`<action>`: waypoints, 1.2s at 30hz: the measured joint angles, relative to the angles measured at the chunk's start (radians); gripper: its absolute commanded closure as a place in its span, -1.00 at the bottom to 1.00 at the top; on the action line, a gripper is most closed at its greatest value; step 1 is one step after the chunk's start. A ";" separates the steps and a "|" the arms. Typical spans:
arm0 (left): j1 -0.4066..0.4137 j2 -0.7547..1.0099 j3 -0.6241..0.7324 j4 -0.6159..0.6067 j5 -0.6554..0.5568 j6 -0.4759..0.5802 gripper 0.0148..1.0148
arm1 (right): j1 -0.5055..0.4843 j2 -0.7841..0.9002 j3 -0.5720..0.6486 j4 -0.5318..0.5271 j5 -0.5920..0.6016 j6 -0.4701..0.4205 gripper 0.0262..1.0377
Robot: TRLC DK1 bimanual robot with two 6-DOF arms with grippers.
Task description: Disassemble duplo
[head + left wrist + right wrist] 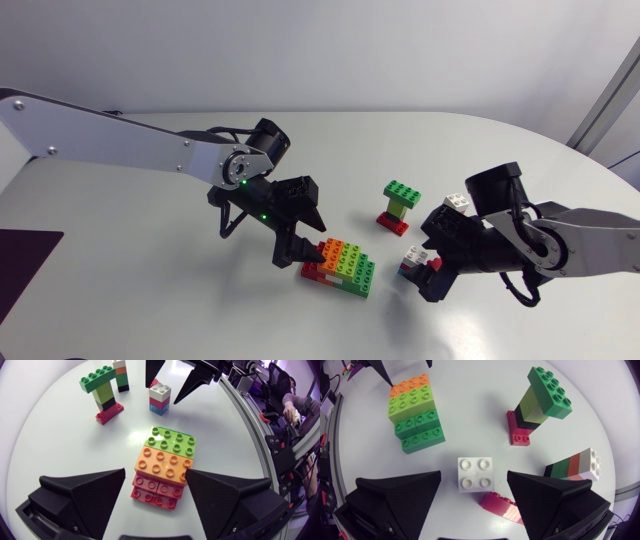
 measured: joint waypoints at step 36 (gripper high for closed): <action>-0.055 -0.153 -0.073 0.384 -0.084 -0.254 -0.82 | -0.035 -0.055 0.295 -0.098 -0.194 0.377 0.55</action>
